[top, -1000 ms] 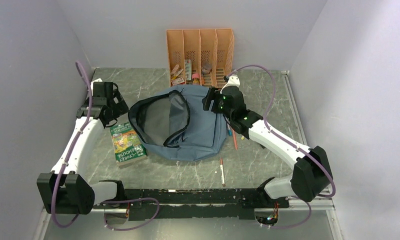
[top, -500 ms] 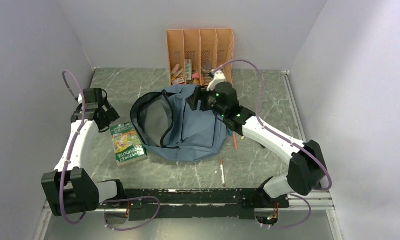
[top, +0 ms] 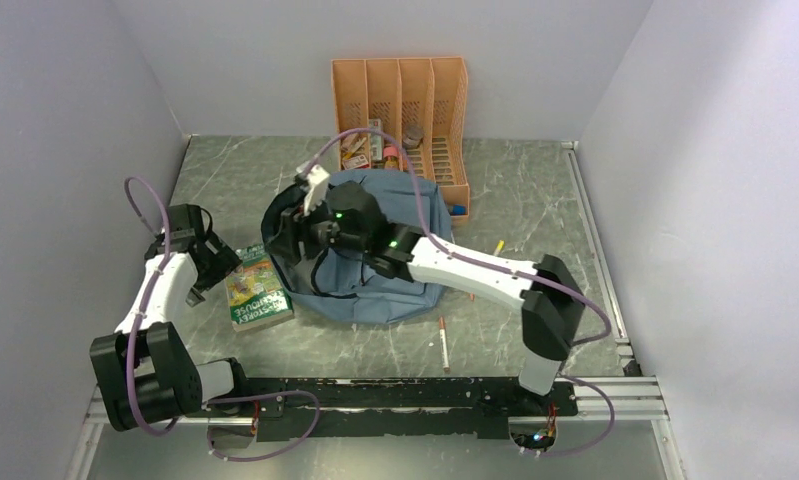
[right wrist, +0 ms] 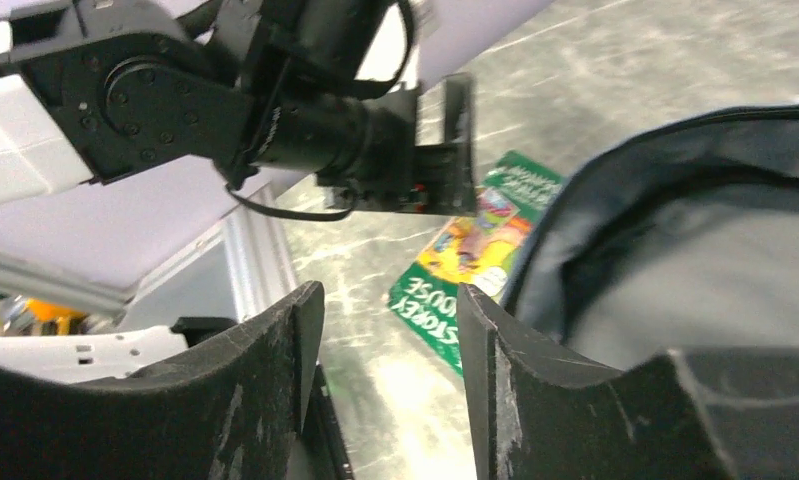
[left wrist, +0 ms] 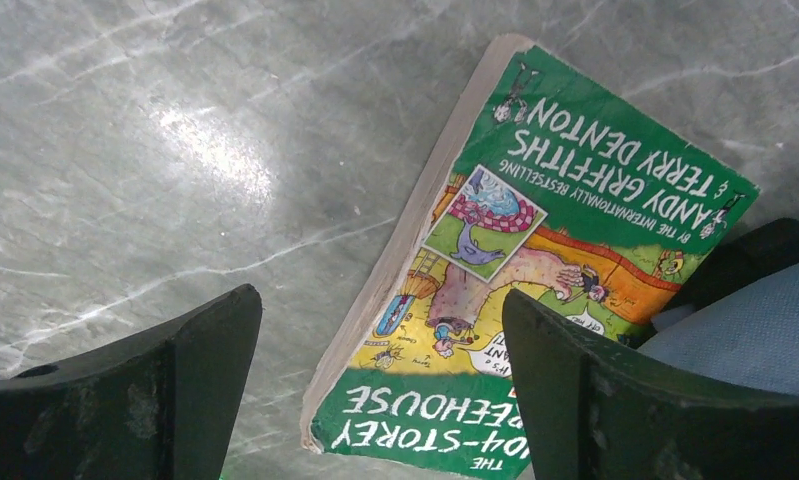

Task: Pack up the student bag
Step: Pick up the book from the center of the board.

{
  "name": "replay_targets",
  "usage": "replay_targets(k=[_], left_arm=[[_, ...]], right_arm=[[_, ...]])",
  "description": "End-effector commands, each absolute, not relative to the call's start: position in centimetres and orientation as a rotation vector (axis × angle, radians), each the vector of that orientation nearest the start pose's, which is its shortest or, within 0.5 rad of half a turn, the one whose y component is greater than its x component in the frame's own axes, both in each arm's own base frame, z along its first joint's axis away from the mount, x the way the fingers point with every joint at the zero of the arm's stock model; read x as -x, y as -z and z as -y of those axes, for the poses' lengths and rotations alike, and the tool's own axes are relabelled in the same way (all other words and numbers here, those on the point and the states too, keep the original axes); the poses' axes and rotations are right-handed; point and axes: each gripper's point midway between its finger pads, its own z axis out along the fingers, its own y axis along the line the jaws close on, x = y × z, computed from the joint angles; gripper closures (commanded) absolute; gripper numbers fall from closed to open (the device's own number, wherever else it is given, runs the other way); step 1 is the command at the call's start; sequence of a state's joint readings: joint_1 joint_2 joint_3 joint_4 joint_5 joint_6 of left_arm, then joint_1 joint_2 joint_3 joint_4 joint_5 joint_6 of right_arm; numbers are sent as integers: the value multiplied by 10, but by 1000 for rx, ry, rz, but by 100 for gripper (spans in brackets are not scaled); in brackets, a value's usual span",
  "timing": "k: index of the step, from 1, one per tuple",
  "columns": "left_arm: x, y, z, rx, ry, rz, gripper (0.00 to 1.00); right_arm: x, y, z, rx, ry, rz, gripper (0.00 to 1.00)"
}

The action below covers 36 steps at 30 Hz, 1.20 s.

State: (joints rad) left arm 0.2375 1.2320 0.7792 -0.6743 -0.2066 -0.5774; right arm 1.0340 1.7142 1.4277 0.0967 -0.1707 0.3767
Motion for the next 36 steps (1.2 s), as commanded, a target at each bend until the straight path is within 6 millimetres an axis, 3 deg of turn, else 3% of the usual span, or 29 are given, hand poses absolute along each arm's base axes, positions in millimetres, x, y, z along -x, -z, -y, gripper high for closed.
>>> replay_targets(k=[1,8,19,23,27,28,36], left_arm=[[-252,-67,-66,1145,-76,-2385,7],[-246,-47,-60,1217,-50,-2382,15],[-244,-28,-55,1229,-20,-2412,39],[-244,-26,-56,1231,-31,-2409,53],[-242,-21,-56,1233,-35,-2424,81],[-241,-19,-56,1236,-36,-2428,93],[-237,-8,-55,1251,-50,-2467,95]], right_arm=[[-209,-252,-526,842,-1262,-1831,47],[-205,-194,-548,830,-1261,-2014,58],[-199,-107,-562,847,-1233,-2252,59],[-210,-76,-557,797,-1122,-2334,53],[-221,-53,-545,745,-982,-2396,44],[-224,-47,-541,729,-941,-2411,43],[-246,-19,-513,581,-801,-2519,34]])
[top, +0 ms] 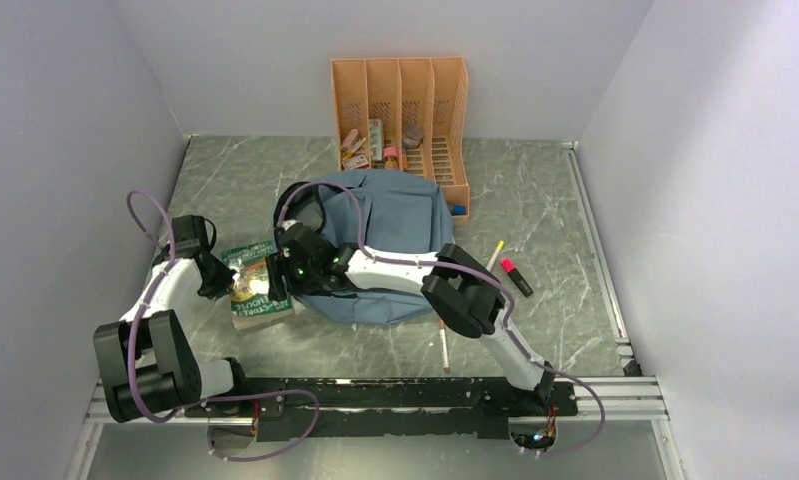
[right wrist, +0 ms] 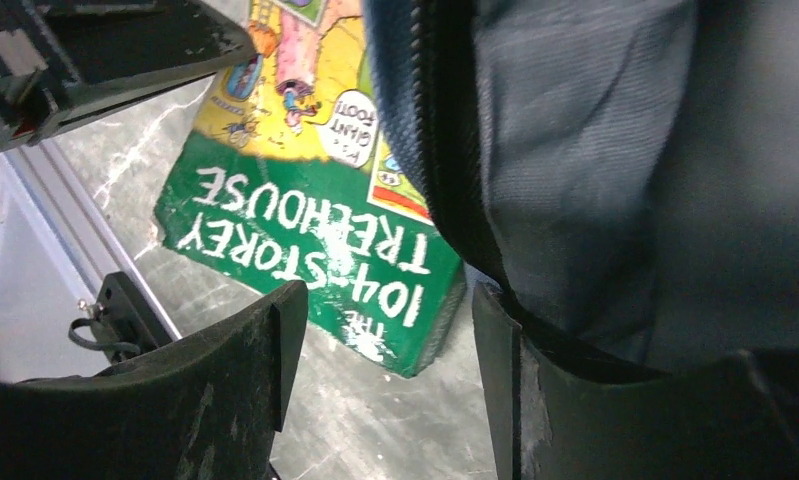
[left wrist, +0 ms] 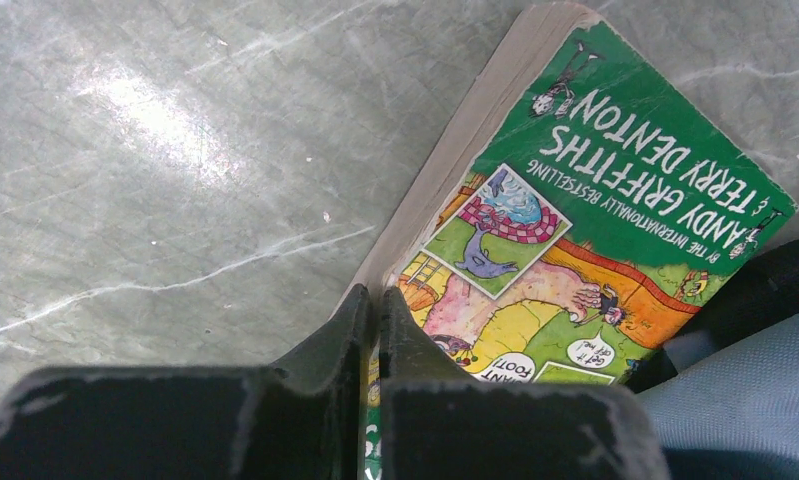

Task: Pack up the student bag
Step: Pick up the book from the center of the board.

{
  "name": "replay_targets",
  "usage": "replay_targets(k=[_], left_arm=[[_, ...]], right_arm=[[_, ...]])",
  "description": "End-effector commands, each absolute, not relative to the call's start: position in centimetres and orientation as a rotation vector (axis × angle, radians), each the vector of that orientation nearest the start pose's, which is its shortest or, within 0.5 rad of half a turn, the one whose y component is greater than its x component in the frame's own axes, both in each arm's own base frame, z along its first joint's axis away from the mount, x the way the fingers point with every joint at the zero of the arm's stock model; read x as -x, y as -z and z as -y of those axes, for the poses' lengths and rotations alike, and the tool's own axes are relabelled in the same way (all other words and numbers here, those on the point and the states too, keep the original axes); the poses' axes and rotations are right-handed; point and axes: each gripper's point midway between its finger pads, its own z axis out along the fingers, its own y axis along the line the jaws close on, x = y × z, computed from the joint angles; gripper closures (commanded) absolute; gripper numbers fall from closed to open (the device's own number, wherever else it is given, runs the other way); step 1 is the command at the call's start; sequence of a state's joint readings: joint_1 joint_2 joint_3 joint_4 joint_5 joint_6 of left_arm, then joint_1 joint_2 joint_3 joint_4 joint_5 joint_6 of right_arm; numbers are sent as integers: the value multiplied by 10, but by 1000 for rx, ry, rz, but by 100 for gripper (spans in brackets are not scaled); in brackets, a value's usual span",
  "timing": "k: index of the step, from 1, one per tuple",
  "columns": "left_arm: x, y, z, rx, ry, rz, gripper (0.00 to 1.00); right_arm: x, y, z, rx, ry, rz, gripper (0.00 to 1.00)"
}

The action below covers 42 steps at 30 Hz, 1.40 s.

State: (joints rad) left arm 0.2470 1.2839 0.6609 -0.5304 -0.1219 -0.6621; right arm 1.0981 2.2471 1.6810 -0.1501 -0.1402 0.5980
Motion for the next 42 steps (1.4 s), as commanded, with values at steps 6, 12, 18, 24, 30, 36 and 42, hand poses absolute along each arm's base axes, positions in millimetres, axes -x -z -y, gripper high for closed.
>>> replay_targets(k=[6,12,18,24,30,36,42], left_arm=[[-239,-8,-56,1245,-56,-2466,95],[-237,-5,-54,1247,-49,-2474,95],[-235,-3,-53,1254,-46,-2477,95],[-236,-3,-52,1255,-39,-2480,95],[-236,-4,-52,1249,-38,-2484,95],[-235,-1,-48,1246,-10,-2495,95],[-235,-4,-51,1249,-31,-2491,95]], right_arm=[[-248,-10,-505,546,-823,-2559,31],[-231,-25,-524,566,-1063,-2548,33],[-218,-36,-532,606,-1188,-2538,38],[-215,-9,-526,596,-1106,-2643,40],[-226,23,-514,510,-940,-2706,32],[-224,23,-520,430,-1007,-2719,31],[-240,-13,-518,411,-1042,-2572,32]])
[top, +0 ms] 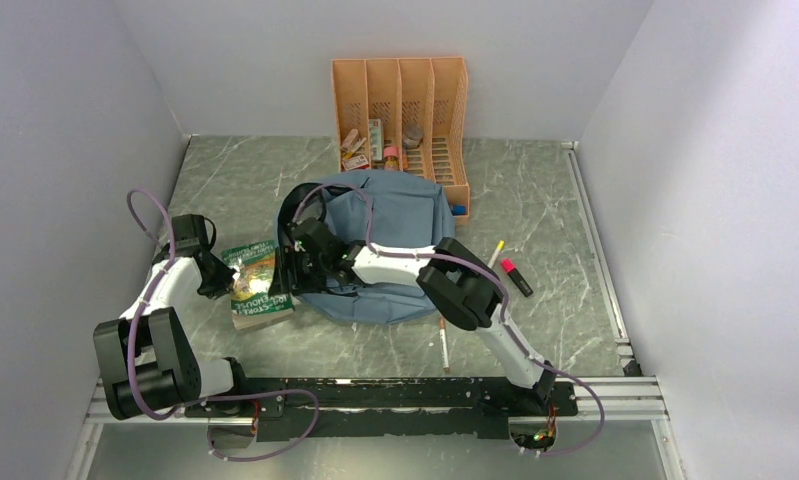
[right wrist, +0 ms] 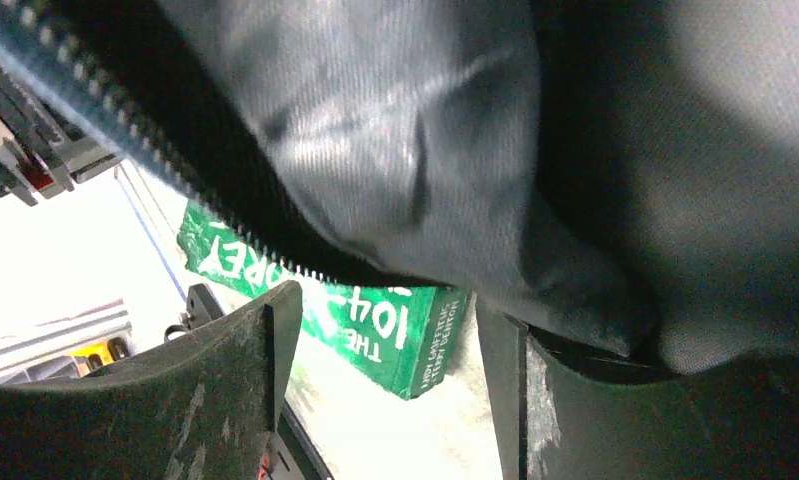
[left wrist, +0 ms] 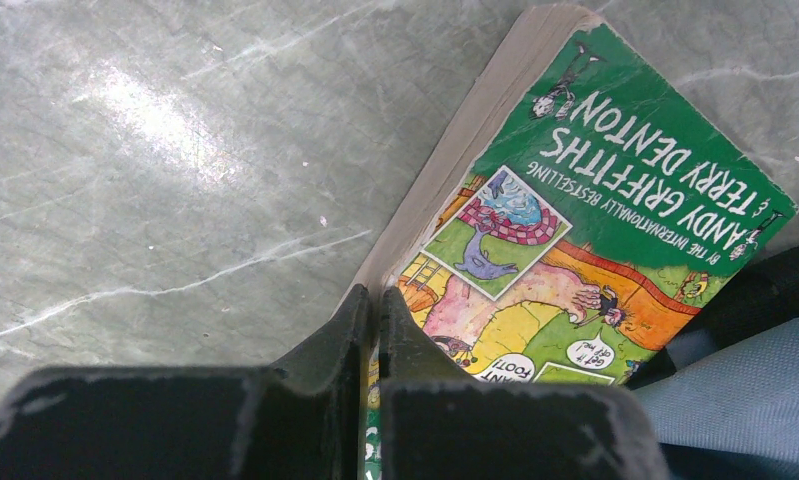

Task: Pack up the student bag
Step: Pick up the book from the center of the board.

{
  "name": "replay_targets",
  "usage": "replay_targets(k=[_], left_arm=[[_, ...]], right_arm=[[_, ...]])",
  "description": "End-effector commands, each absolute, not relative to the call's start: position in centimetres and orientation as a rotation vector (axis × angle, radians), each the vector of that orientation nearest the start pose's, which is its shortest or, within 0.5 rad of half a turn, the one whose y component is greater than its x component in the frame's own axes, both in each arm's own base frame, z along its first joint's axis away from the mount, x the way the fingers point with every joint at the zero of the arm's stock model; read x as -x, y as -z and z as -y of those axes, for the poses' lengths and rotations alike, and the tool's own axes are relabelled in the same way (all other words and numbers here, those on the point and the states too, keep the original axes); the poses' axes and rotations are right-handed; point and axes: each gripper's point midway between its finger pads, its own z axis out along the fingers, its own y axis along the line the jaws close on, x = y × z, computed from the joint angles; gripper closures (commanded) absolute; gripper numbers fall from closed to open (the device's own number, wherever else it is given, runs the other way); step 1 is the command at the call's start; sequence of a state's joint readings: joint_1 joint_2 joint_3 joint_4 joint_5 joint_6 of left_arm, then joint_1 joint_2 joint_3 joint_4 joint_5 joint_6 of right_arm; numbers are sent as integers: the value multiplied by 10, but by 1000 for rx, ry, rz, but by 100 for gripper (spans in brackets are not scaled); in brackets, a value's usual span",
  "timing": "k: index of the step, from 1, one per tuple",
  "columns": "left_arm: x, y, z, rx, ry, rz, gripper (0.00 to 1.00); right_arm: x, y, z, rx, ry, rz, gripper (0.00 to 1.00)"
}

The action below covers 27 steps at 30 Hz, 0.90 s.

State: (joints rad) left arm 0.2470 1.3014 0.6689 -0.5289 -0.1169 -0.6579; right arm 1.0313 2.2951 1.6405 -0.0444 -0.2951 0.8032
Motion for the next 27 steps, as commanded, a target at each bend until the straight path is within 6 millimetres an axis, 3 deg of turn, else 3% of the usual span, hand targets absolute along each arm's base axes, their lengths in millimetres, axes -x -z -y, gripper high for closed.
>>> replay_targets(k=[1,6,14,23,27], left_arm=[[-235,-5,-53,1253,-45,-2488,95],[-231,-16,-71,1314,-145,-2437,95],[-226,-22,-90,1395,-187,-2374,95],[-226,-21,-93,1411,-164,-2362,95],[-226,-19,-91,1407,-154,-2370,95]], right_arm=[[-243,-22,-517,421,-1042,-2535,32],[-247,-52,-513,472,-1026,-2460,32],[-220,-71,-535,586,-1108,-2438,34],[-212,-58,-556,597,-1149,-2479,35],[-221,-33,-555,547,-1055,-2548,35]])
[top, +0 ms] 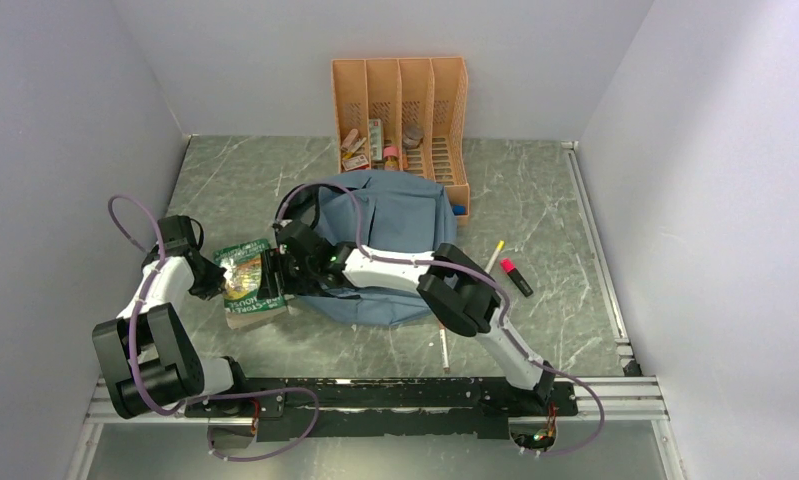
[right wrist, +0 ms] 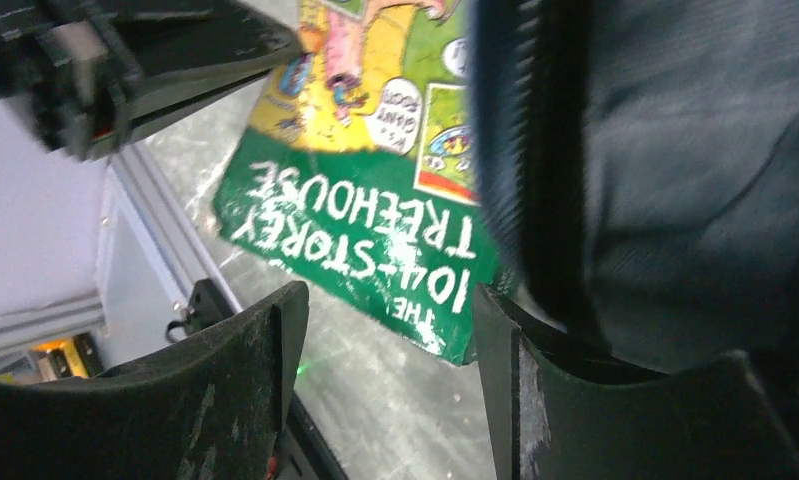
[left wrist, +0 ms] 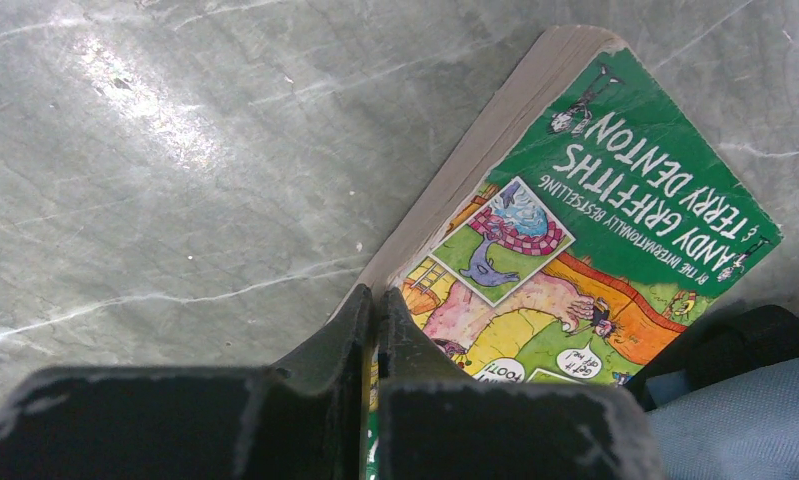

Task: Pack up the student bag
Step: Pick up the book from the center of the board.

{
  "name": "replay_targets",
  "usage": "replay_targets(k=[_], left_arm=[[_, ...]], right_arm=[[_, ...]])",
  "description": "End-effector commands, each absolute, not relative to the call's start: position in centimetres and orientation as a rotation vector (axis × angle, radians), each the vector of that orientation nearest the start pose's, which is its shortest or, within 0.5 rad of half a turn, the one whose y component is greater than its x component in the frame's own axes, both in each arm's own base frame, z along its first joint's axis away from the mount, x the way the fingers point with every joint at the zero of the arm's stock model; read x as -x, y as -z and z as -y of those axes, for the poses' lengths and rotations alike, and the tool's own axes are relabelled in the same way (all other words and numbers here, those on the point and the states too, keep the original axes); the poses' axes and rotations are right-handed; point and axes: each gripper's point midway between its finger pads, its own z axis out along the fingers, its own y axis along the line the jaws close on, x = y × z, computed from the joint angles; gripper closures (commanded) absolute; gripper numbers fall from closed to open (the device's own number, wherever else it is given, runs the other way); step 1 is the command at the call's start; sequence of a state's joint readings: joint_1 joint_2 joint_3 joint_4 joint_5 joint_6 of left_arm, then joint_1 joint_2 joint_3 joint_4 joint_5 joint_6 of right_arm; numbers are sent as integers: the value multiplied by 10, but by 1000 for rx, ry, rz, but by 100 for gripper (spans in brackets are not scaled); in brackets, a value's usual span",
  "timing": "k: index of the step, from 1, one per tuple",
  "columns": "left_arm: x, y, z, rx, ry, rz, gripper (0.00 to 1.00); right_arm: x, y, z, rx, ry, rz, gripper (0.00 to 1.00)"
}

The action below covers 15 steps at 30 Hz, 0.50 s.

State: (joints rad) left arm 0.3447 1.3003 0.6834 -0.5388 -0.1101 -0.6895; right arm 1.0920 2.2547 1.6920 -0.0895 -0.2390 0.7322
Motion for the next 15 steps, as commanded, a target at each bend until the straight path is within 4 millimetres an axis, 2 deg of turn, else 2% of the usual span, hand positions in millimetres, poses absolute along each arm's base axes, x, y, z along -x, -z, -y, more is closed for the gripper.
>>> replay_targets(k=[1,8,15], left_arm=[[-226,-20,-91,1406,-153,-2370,95],[-227,-18,-91,1402,-148,-2375,95],[-227,-13,-84,1397,-99,-2392,95]], right_arm=[[-225,-28,-553,530,-1020,-2557,35],[-238,-12,-537,458,-884,-2567,33],[-228,1,-543,407,-1028,-2648,32]])
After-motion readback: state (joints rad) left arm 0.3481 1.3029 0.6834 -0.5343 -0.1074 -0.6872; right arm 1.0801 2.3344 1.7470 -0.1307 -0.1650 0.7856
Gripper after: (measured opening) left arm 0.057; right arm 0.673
